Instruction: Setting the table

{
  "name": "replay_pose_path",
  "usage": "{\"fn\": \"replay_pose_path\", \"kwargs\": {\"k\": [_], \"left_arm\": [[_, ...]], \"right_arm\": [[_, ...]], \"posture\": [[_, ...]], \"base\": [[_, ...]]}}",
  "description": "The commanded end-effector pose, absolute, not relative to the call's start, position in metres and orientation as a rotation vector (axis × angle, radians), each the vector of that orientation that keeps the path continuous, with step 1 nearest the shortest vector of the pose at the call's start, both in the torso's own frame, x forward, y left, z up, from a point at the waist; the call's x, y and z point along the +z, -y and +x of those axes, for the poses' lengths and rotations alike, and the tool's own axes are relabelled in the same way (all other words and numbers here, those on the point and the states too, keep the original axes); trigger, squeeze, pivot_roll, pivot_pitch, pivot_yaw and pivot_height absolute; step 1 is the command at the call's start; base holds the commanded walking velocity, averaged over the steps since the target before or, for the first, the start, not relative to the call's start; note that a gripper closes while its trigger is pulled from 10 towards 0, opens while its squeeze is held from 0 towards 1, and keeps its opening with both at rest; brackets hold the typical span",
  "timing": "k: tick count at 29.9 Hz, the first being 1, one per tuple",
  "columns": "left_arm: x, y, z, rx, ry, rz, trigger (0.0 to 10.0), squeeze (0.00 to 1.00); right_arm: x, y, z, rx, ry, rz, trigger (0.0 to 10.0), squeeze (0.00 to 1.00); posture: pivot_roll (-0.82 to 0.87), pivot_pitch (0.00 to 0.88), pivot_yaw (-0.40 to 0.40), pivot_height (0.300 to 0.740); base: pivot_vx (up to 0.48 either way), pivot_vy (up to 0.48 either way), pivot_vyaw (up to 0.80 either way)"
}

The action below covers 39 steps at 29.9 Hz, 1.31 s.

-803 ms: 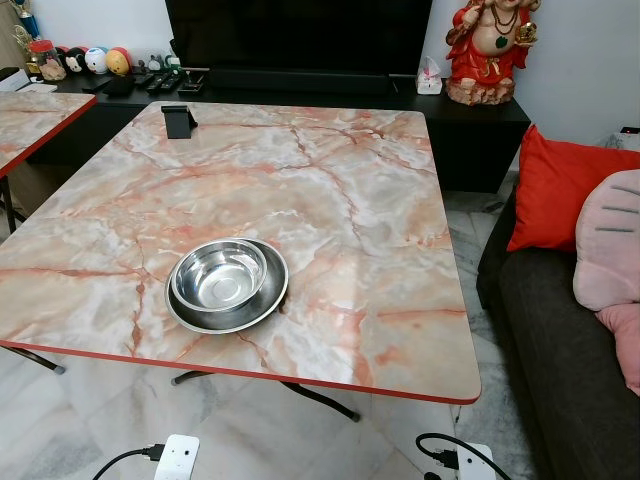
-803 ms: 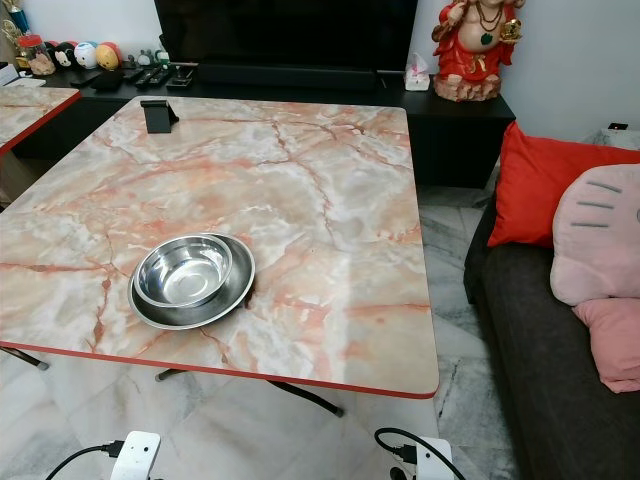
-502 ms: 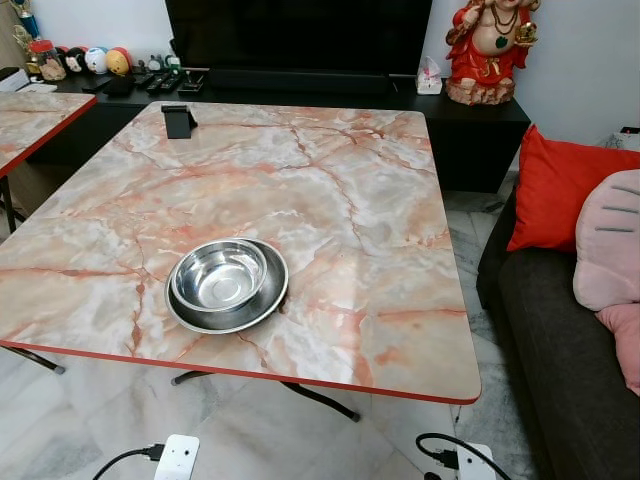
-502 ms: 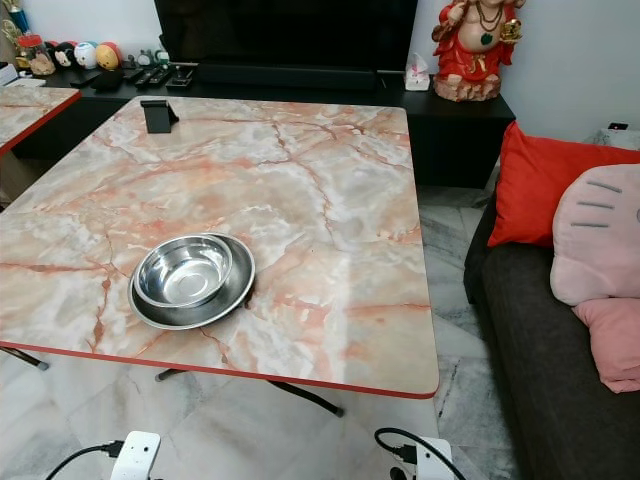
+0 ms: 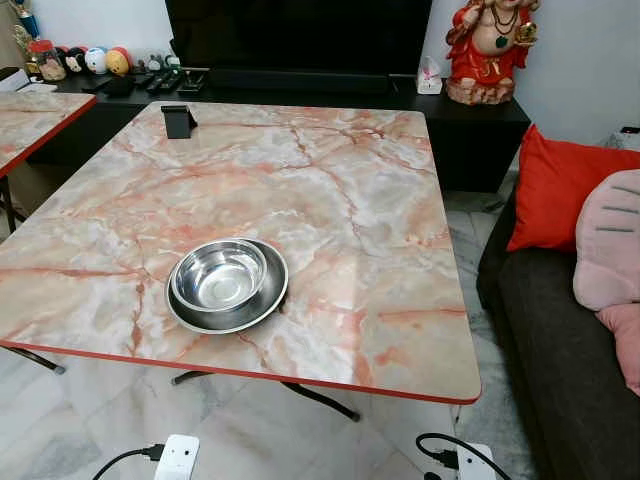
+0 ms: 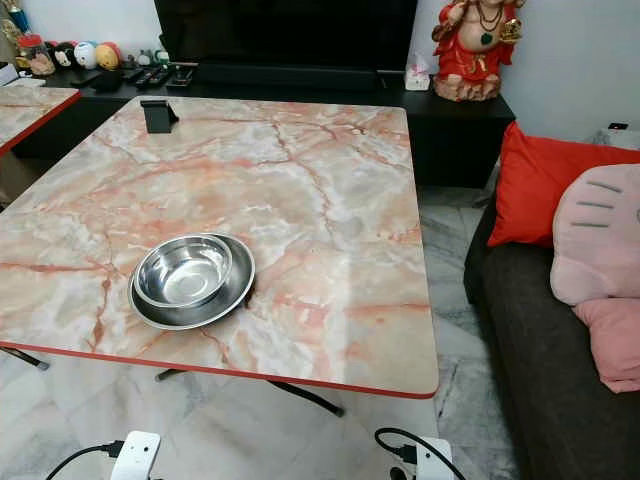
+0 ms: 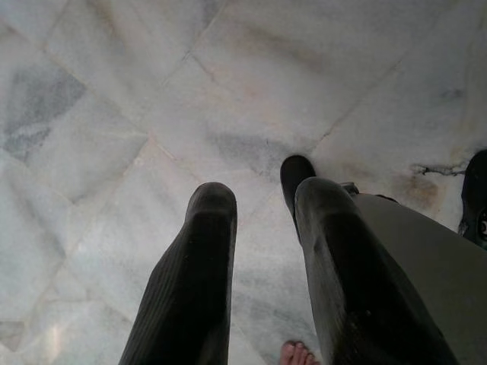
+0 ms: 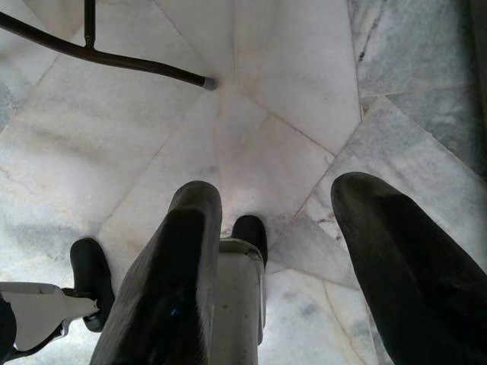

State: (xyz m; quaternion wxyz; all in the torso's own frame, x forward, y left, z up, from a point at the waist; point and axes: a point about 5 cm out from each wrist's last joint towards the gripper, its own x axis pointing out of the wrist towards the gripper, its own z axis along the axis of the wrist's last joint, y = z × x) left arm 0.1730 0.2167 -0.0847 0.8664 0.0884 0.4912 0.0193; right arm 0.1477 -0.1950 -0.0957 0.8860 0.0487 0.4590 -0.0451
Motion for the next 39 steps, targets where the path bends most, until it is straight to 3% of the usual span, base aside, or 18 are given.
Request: {"fn": "replay_pose_path", "kwargs": {"k": [1, 6, 9, 29, 39], "left_arm": [[-0.083, -0.208, 0.177, 0.012, -0.946, 0.069, 10.0, 0.00], [-0.083, -0.208, 0.177, 0.012, -0.946, 0.069, 10.0, 0.00], [-0.075, -0.206, 0.193, 0.003, -0.907, 0.085, 10.0, 0.00], [-0.076, -0.221, 0.187, 0.040, -0.930, 0.062, 10.0, 0.00], [-0.077, -0.209, 0.191, 0.042, -0.927, 0.040, 10.0, 0.00]], "right_arm": [[-0.087, 0.203, 0.166, -0.102, -0.888, 0.141, 10.0, 0.00], [-0.087, 0.203, 0.166, -0.102, -0.888, 0.141, 10.0, 0.00], [-0.087, 0.191, 0.167, -0.111, -0.872, 0.220, 10.0, 0.00], [-0.089, 0.189, 0.165, -0.078, -0.888, 0.184, 10.0, 0.00], [-0.089, 0.192, 0.163, -0.073, -0.900, 0.171, 10.0, 0.00]], "posture": [[-0.08, 0.000, 0.019, 0.740], [-0.08, 0.000, 0.019, 0.740], [-0.05, 0.000, 0.021, 0.740], [-0.07, 0.000, 0.013, 0.740], [-0.06, 0.000, 0.010, 0.740]], "base": [[0.000, 0.000, 0.00], [0.000, 0.000, 0.00], [0.000, 0.000, 0.00], [0.000, 0.000, 0.00], [0.000, 0.000, 0.00]]}}
